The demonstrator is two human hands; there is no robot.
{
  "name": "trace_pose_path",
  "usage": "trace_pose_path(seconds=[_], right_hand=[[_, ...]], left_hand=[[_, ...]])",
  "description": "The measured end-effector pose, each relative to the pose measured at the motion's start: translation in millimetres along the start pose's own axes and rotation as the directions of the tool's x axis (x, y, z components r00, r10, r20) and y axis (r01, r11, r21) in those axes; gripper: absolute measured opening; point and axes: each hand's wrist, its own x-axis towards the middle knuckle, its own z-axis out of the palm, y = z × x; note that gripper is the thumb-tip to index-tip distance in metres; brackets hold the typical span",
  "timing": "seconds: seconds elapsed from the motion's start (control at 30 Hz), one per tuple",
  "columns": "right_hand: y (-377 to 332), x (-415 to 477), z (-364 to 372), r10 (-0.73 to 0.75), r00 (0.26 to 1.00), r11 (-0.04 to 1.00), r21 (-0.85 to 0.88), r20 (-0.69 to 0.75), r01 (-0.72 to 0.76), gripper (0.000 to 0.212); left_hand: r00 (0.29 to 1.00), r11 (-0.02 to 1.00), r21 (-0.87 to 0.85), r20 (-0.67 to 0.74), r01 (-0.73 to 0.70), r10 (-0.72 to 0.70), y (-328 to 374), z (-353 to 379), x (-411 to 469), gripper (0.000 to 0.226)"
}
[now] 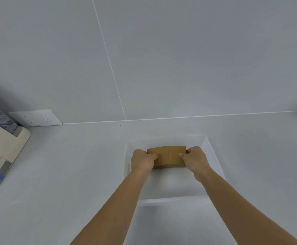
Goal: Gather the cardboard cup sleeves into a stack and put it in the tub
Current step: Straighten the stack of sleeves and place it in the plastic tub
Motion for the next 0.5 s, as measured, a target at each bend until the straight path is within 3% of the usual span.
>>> trace_pose_path(seconds=[0.5], right_hand=[[-3.1, -1.3, -1.0, 0.007, 1.000, 0.999, -0.046, 0.005, -0.007, 0.042]], left_hand=[[1.000, 0.999, 0.046, 0.007, 0.010, -0.011, 9.6, 1.5, -4.8, 0.019]])
